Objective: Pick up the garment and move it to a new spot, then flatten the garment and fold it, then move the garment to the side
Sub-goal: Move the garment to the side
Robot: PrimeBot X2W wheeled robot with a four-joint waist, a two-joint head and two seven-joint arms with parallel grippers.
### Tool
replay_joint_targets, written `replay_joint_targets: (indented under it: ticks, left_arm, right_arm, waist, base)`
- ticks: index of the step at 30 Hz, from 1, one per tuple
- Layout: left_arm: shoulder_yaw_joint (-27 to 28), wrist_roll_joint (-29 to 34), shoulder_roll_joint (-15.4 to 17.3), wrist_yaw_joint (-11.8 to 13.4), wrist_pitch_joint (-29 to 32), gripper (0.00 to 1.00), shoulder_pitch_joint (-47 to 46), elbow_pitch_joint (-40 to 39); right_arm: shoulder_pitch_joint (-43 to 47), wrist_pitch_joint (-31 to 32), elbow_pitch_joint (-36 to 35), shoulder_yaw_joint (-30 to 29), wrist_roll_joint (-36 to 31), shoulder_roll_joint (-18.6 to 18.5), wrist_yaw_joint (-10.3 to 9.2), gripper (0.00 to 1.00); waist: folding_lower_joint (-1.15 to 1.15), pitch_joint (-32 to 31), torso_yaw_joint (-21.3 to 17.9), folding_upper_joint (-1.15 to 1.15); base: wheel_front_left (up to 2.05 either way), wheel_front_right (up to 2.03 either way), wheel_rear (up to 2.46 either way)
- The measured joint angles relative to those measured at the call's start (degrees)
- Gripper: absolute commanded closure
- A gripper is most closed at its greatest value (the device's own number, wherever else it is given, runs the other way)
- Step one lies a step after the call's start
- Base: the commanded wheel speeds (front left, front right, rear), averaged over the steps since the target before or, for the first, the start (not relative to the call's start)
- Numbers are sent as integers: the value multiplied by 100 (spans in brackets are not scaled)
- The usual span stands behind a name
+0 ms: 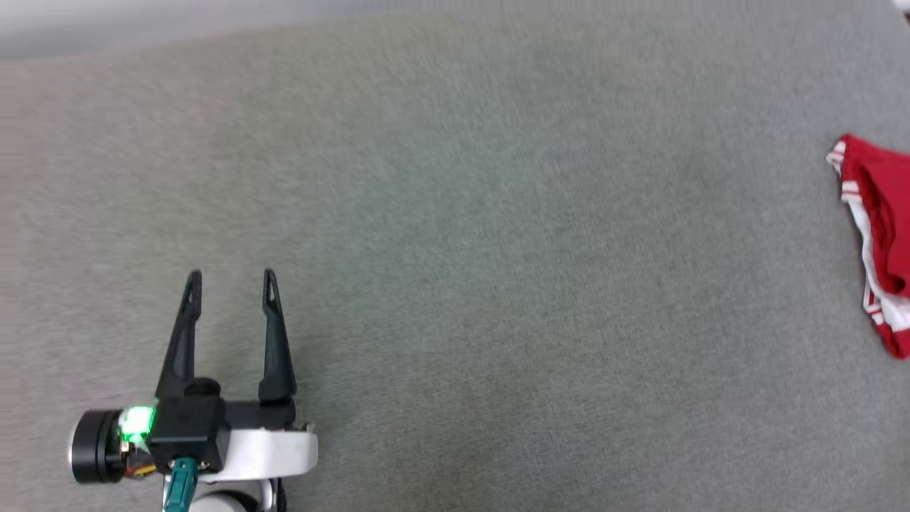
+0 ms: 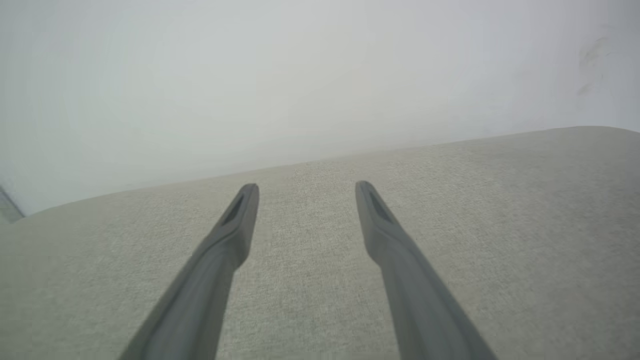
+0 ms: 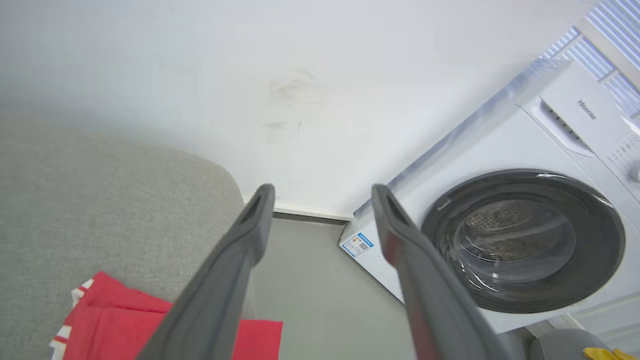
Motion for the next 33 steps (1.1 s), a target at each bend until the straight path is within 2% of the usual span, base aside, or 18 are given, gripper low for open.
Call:
replay_joint_targets:
  ticks: [4, 8, 17, 22, 27, 33]
  left_arm:
    - [13, -32, -66, -30, 0, 0, 203, 120]
    - [26, -55, -138, -51, 0, 0, 347, 244]
    - [64, -64, -245, -125, 0, 0, 673, 513]
    - [63, -63, -299, -194, 0, 0, 788, 649]
    - [58, -63, -332, -265, 0, 0, 917, 739]
    - [2, -79, -370, -409, 0, 0, 1089, 857]
  right_arm:
    - [188, -848, -264, -392, -388, 531, 0, 0]
    - [477, -1260, -748, -472, -603, 1103, 0, 0]
    - [1787, -1376, -2278, -534, -638, 2515, -1, 0]
    - [2694, -1379, -2807, -502, -559, 3214, -1, 0]
    - [3584, -1380, -3006, -504, -447, 3734, -1, 0]
    - [4314, -1380, -3037, -613, -247, 4085, -1, 0]
  waist:
    - [0, -380, 169, 0]
    - [0, -691, 356, 0]
    - [0, -1288, 714, 0]
    - [0, -1570, 868, 0]
    - [-1, -1834, 1003, 0]
    - [-1, -2065, 1109, 0]
  base:
    - [0, 0, 0]
    - [0, 0, 0]
    - [0, 0, 0]
    - [0, 0, 0]
    - [0, 0, 0]
    - [0, 0, 0]
